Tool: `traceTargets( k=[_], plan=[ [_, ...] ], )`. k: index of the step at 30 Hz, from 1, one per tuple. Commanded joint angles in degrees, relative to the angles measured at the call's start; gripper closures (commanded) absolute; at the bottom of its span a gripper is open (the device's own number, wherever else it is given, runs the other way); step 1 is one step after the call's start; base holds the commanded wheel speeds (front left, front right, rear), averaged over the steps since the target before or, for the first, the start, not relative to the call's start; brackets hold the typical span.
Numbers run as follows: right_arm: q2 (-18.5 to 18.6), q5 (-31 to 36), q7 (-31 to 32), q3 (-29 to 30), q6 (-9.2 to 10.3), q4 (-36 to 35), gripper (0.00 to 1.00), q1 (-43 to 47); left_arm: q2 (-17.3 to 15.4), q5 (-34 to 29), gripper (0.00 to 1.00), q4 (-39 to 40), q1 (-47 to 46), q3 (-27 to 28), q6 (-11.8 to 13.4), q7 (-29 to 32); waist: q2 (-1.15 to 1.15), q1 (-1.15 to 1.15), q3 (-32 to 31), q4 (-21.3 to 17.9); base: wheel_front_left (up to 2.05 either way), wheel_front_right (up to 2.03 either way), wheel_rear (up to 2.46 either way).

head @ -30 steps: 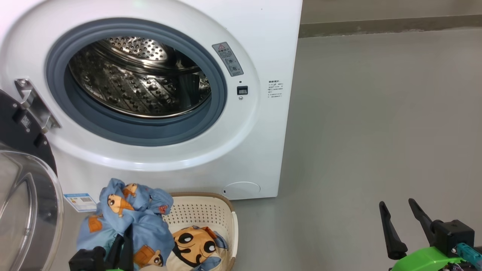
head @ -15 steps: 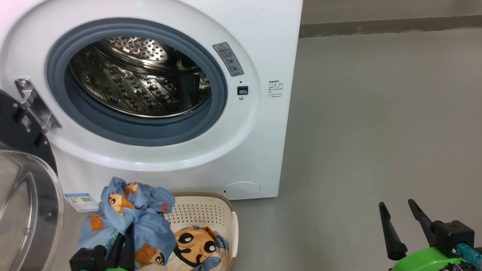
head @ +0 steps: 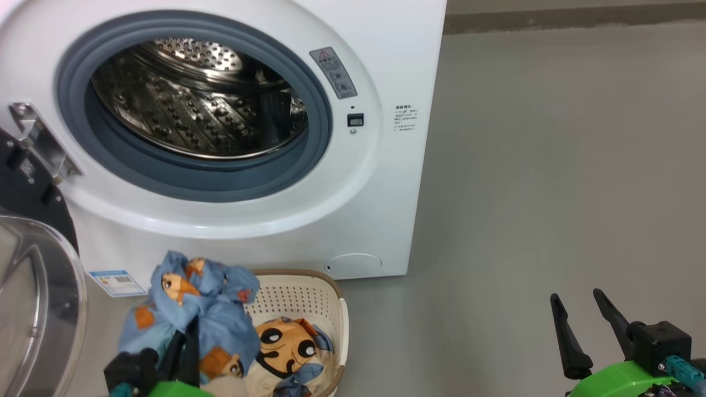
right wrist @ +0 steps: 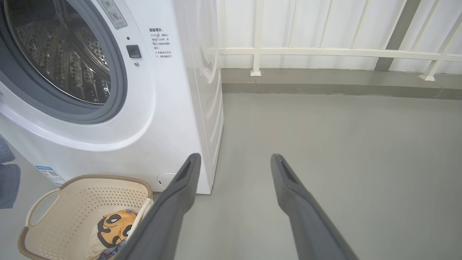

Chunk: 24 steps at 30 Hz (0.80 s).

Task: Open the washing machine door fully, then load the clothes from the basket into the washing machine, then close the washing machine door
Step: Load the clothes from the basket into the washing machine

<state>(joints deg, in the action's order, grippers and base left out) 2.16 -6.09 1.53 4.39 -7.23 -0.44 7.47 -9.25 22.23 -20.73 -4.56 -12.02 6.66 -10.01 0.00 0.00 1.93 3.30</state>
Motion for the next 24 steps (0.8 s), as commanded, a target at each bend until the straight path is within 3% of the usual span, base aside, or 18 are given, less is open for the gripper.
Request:
traceTargets(
  k=[1,14,24],
  plan=[
    [0.72,0.27,0.11,-1.36,-0.25,-1.94,0.00,-2.14,-1.11,0.57,1.00,0.68,-3.66,2.00,0.16,-0.10,0.00,0.00,0.98,-0.48,0.00,0.00,0.00],
    [0.72,-0.61,-1.57,-1.70,-0.25,-1.84,0.00,-5.83,-3.78,2.85,1.00,-8.75,-17.30,3.97,-1.60,2.94,0.00,0.00,11.31,-6.63,0.00,0.00,0.00],
    [0.72,-2.92,-5.28,-2.63,-0.25,0.47,0.00,-10.41,-9.21,3.83,1.00,-16.46,-34.12,4.17,-4.28,12.88,0.00,0.00,20.86,-12.09,0.00,0.00,0.00]
  ],
)
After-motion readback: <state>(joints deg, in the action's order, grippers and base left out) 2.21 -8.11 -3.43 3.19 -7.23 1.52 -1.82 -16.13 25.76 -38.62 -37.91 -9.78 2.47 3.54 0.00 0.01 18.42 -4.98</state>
